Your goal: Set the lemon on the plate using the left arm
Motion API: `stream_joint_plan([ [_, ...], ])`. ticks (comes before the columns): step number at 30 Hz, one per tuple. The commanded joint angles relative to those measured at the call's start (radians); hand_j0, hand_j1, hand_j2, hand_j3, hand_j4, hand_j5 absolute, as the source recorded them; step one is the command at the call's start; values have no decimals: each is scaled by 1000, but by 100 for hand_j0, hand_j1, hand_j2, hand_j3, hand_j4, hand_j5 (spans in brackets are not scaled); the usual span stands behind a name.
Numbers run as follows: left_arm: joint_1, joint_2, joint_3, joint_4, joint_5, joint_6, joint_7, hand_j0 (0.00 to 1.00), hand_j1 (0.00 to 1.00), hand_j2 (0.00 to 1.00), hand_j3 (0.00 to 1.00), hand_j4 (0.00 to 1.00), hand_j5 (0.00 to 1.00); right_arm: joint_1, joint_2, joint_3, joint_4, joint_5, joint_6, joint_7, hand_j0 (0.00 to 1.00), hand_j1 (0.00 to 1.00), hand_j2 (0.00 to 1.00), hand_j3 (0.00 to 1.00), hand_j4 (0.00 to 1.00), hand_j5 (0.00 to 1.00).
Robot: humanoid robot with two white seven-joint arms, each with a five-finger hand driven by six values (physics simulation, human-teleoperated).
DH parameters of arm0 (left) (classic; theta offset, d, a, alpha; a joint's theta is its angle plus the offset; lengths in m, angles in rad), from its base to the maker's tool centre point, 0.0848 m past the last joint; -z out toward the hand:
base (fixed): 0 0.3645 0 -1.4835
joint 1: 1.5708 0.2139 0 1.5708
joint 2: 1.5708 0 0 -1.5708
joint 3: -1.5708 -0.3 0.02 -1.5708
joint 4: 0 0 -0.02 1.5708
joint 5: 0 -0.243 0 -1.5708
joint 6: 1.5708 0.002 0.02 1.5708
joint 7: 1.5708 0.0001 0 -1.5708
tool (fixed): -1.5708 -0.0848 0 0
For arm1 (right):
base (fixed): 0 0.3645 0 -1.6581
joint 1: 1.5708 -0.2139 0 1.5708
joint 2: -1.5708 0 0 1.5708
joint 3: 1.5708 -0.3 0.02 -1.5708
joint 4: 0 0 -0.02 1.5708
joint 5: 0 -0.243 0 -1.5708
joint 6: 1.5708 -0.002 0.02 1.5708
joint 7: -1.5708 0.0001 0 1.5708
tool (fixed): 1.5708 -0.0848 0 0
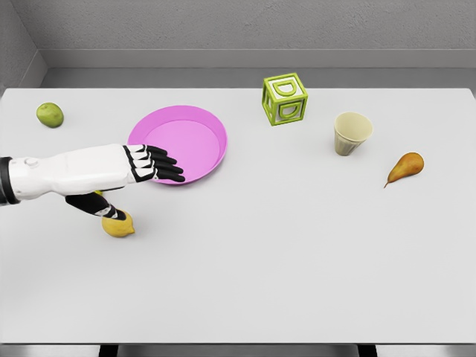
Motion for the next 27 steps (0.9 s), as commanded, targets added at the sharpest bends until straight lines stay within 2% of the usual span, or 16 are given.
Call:
stream_joint_plan([
  [1, 0, 1, 0, -1, 6, 3, 1, 100, 100, 100, 100, 100, 100, 2, 0, 0, 0, 0, 0, 1, 100, 100, 100, 100, 100, 100],
  [6, 9, 12, 3, -1, 0, 3, 1, 100, 100, 100, 100, 100, 100, 6, 0, 2, -7, 0, -1, 0, 100, 100, 100, 100, 100, 100],
  [8, 32, 6, 11, 1, -52, 3, 1, 100, 100, 100, 100, 100, 100, 6, 0, 2, -7, 0, -1, 0, 100, 100, 100, 100, 100, 100],
  [16, 84, -3, 21, -1, -86, 3, 10, 100, 100, 100, 100, 100, 100, 6, 0, 2, -7, 0, -1, 0, 100, 100, 100, 100, 100, 100],
  [18, 89, -2, 55, -1, -86, 3, 19, 100, 100, 100, 100, 100, 100, 6, 0, 2, -7, 0, -1, 0, 100, 100, 100, 100, 100, 100],
  [21, 109, 9, 66, -1, -87, 3, 56, 100, 100, 100, 100, 100, 100, 6, 0, 2, -7, 0, -1, 0, 100, 100, 100, 100, 100, 100],
  [22, 121, 14, 80, 1, -106, 3, 54, 100, 100, 100, 100, 100, 100, 6, 0, 2, -7, 0, -1, 0, 100, 100, 100, 100, 100, 100],
  [23, 159, 12, 124, 1, -147, 3, 57, 100, 100, 100, 100, 100, 100, 6, 0, 2, -7, 0, -1, 0, 100, 100, 100, 100, 100, 100],
  [24, 224, 12, 187, 1, -196, 3, 62, 100, 100, 100, 100, 100, 100, 6, 0, 2, -7, 0, -1, 0, 100, 100, 100, 100, 100, 100],
  [25, 242, 6, 218, 1, -241, 3, 62, 100, 100, 100, 100, 100, 100, 6, 0, 2, -7, 0, -1, 0, 100, 100, 100, 100, 100, 100],
  [27, 244, 6, 224, 1, -259, 3, 60, 100, 100, 100, 100, 100, 100, 6, 0, 2, -7, 0, -1, 0, 100, 100, 100, 100, 100, 100],
])
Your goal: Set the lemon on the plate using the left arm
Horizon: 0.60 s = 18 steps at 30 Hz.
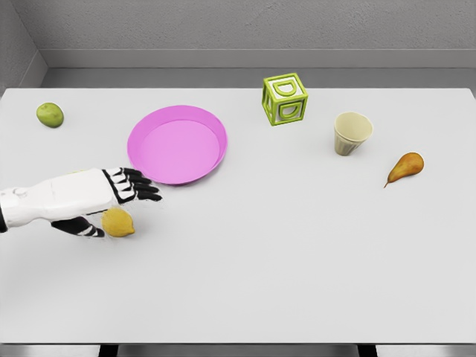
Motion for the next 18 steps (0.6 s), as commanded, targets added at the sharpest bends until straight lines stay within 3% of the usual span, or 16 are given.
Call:
stream_joint_plan([
  [1, 0, 0, 38, 0, -37, 2, 5, 100, 100, 100, 100, 100, 100, 0, 0, 0, 0, 0, 0, 0, 100, 100, 100, 100, 100, 100],
  [9, 15, -4, 27, -2, -155, 2, -2, 100, 100, 100, 100, 100, 100, 0, 0, 0, 0, 0, 0, 0, 100, 100, 100, 100, 100, 100],
  [18, 48, -7, 26, -2, -178, 2, -25, 100, 100, 100, 100, 100, 100, 0, 0, 0, 0, 0, 0, 0, 100, 100, 100, 100, 100, 100],
])
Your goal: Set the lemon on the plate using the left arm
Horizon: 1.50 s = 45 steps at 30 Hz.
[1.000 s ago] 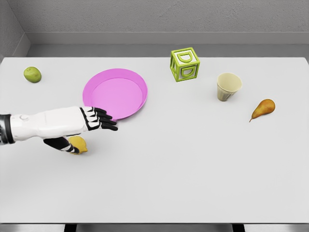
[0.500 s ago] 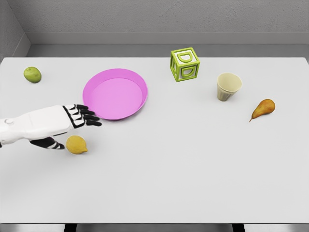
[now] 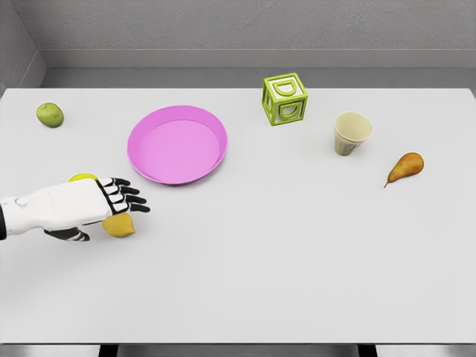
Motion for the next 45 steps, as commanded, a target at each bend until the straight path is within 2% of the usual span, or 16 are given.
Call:
stream_joint_plan([
  [1, 0, -1, 3, 0, 3, 2, -1, 100, 100, 100, 100, 100, 100, 0, 0, 0, 0, 0, 0, 0, 100, 100, 100, 100, 100, 100],
  [15, 3, -55, 0, 1, -19, 2, 0, 100, 100, 100, 100, 100, 100, 0, 0, 0, 0, 0, 0, 0, 100, 100, 100, 100, 100, 100],
  [17, 3, -72, -2, 1, -56, 2, -1, 100, 100, 100, 100, 100, 100, 0, 0, 0, 0, 0, 0, 0, 100, 100, 100, 100, 100, 100],
  [23, 3, -86, 7, 1, -91, 2, -15, 100, 100, 100, 100, 100, 100, 0, 0, 0, 0, 0, 0, 0, 100, 100, 100, 100, 100, 100],
  [32, 2, -104, 6, 4, -93, 2, -15, 100, 100, 100, 100, 100, 100, 0, 0, 0, 0, 0, 0, 0, 100, 100, 100, 100, 100, 100],
  [37, -3, -113, 1, 56, -93, 2, -15, 100, 100, 100, 100, 100, 100, 0, 0, 0, 0, 0, 0, 0, 100, 100, 100, 100, 100, 100],
  [45, -3, -115, 3, 56, -91, 2, -15, 100, 100, 100, 100, 100, 100, 0, 0, 0, 0, 0, 0, 0, 100, 100, 100, 100, 100, 100],
])
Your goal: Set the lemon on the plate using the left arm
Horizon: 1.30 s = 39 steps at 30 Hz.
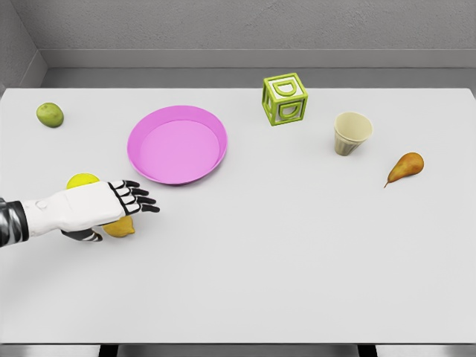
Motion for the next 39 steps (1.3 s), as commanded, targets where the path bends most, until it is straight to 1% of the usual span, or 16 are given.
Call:
stream_joint_plan([
  [1, 0, 5, 1, 1, 6, 2, 0, 100, 100, 100, 100, 100, 100, 0, 0, 0, 0, 0, 0, 0, 100, 100, 100, 100, 100, 100],
  [20, 0, -1, 7, 1, -19, 2, -1, 100, 100, 100, 100, 100, 100, 0, 0, 0, 0, 0, 0, 0, 100, 100, 100, 100, 100, 100],
  [21, 0, -1, 9, 1, -34, 2, -1, 100, 100, 100, 100, 100, 100, 0, 0, 0, 0, 0, 0, 0, 100, 100, 100, 100, 100, 100],
  [30, -2, -4, 9, 4, -49, 2, -1, 100, 100, 100, 100, 100, 100, 0, 0, 0, 0, 0, 0, 0, 100, 100, 100, 100, 100, 100],
  [32, -2, -6, 9, 4, -63, 2, -1, 100, 100, 100, 100, 100, 100, 0, 0, 0, 0, 0, 0, 0, 100, 100, 100, 100, 100, 100],
  [39, -2, -15, 9, 6, -63, 2, -1, 100, 100, 100, 100, 100, 100, 0, 0, 0, 0, 0, 0, 0, 100, 100, 100, 100, 100, 100],
])
